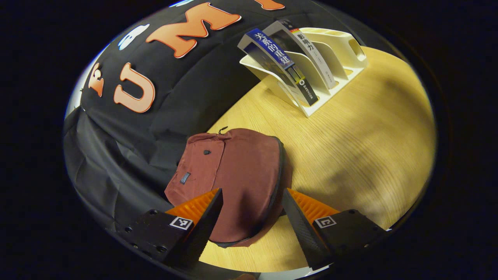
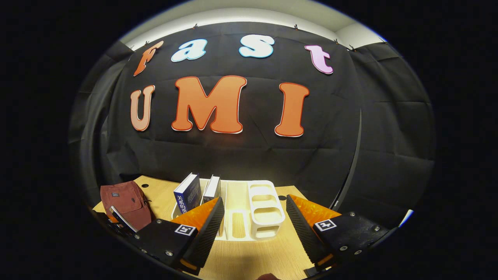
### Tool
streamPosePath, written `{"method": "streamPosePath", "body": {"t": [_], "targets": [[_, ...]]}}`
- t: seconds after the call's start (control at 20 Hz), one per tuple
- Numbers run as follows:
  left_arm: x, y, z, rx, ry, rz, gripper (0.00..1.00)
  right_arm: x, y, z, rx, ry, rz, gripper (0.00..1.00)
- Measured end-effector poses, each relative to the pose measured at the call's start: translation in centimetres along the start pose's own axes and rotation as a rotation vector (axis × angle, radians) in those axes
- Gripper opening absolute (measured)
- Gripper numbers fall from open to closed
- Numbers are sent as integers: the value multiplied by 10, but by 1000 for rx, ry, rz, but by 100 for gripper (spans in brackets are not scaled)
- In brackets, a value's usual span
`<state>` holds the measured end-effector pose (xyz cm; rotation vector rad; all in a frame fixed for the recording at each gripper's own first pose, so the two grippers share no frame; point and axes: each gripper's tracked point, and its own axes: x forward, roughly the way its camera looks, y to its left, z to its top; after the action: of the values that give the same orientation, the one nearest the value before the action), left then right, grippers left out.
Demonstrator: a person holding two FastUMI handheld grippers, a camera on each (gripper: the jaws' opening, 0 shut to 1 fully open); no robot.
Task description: Open the schoolbag, grab two books from the bookshelf and put them into the schoolbag.
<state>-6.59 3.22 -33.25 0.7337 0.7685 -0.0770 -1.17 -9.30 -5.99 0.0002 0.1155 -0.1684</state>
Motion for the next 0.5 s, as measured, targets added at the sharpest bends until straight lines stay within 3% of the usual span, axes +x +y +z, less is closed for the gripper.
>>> {"method": "streamPosePath", "body": {"t": [0.15, 0.5], "targets": [[7, 1, -8, 35, 31, 44, 98, 3, -1, -2, 1, 4, 10, 95], [7, 33, 15, 110, -38, 211, 95, 5, -7, -2, -6, 1, 27, 95]]}}
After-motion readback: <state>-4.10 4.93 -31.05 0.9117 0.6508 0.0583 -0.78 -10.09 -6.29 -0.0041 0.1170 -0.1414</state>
